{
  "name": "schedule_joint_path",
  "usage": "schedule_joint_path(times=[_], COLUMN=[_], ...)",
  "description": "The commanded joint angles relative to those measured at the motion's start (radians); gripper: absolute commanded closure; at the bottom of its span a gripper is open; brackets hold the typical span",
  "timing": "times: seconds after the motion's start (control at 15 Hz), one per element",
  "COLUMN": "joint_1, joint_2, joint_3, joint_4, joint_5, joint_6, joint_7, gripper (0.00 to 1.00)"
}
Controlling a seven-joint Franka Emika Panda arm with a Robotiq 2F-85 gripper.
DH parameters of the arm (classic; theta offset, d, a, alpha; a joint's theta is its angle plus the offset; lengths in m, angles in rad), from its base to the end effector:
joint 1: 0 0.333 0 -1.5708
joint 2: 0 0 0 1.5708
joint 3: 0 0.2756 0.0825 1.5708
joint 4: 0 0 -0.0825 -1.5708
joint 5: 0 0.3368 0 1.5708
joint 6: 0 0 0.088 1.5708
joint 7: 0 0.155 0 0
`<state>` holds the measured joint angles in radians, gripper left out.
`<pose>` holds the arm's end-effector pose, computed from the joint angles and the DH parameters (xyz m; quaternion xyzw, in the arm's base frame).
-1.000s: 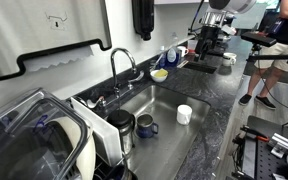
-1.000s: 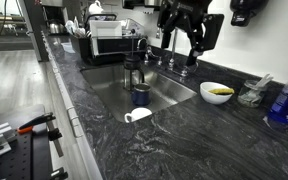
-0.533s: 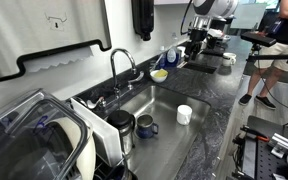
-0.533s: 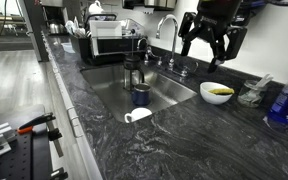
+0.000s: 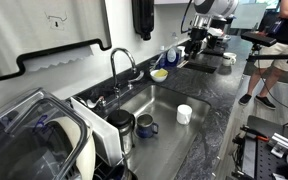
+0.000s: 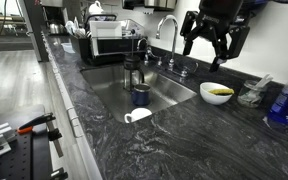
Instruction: Use the sponge to wipe the counter top
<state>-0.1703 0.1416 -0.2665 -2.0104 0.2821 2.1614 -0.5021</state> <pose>0.4979 -0.2066 0.3285 -0.9941 0.0436 -0.0522 0.0844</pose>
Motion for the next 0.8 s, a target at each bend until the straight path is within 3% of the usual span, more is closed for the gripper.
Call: schedule_joint_path(times=[0.0, 0.73], joint_1=[-0.059, -0.153], joint_2=[0.092, 0.296], joint_3=[0.031, 0.120], joint_4=[0.098, 0.266], joint_5=[0.027, 0.143], joint_6=[0.005, 0.089], joint_7=[0.025, 0.095], gripper=[0.00, 0.00])
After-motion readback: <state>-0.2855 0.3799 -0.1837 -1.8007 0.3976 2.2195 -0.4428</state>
